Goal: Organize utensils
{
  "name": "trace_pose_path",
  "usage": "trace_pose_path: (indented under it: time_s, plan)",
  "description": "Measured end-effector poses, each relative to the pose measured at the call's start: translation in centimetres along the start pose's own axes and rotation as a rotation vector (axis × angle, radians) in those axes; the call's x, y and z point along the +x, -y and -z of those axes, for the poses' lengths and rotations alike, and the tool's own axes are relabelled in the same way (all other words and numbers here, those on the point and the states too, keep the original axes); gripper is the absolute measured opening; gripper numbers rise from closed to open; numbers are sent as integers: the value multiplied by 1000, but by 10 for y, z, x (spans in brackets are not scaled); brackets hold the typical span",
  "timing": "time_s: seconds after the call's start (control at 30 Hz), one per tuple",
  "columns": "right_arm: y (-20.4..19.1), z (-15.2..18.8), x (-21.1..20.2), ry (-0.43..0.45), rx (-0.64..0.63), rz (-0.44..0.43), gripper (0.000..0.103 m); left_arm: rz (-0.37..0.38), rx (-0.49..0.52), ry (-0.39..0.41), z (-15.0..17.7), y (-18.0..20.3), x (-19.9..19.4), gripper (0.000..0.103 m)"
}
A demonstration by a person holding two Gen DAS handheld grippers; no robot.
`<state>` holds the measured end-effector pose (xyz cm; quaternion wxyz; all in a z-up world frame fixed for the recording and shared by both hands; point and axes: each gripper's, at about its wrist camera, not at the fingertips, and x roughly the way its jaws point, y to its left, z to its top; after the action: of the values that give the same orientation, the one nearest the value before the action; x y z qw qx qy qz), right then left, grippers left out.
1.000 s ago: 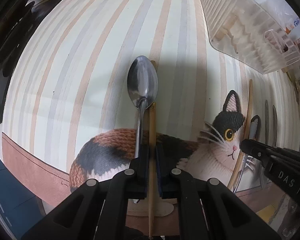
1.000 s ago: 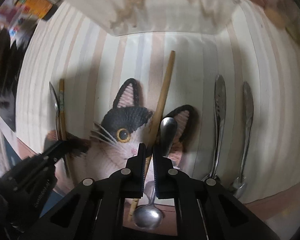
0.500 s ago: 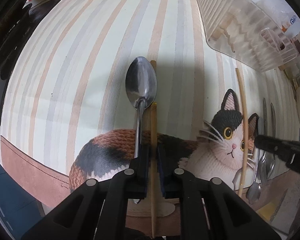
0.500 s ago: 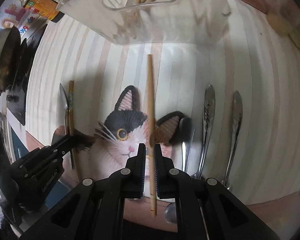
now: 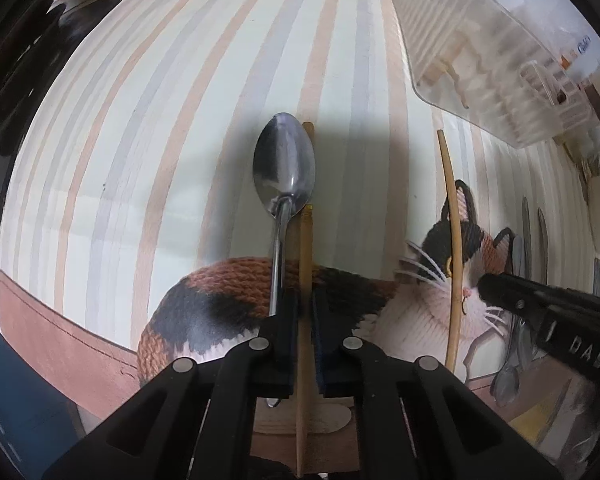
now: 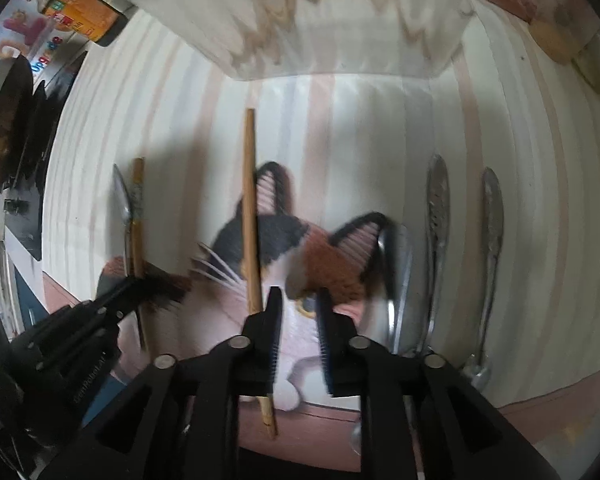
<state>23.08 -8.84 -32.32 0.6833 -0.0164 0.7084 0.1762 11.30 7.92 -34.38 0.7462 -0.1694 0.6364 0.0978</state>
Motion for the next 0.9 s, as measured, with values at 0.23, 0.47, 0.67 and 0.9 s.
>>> trace_pose_path:
  time_s: [0.23, 0.47, 0.67, 0.9]
  plan:
    - [-30, 4, 14, 17, -36, 38, 30, 10, -13, 3, 4, -7, -4, 4]
    - [-51, 12, 28, 10, -98, 158, 6, 5, -17, 3, 8, -14, -9, 4]
    - [-22, 42, 25, 2, -93, 238, 7, -16, 51, 2, 9, 10, -9, 4]
    - [8, 64, 24, -19, -28, 226, 8, -62, 143, 15, 5, 33, -8, 8]
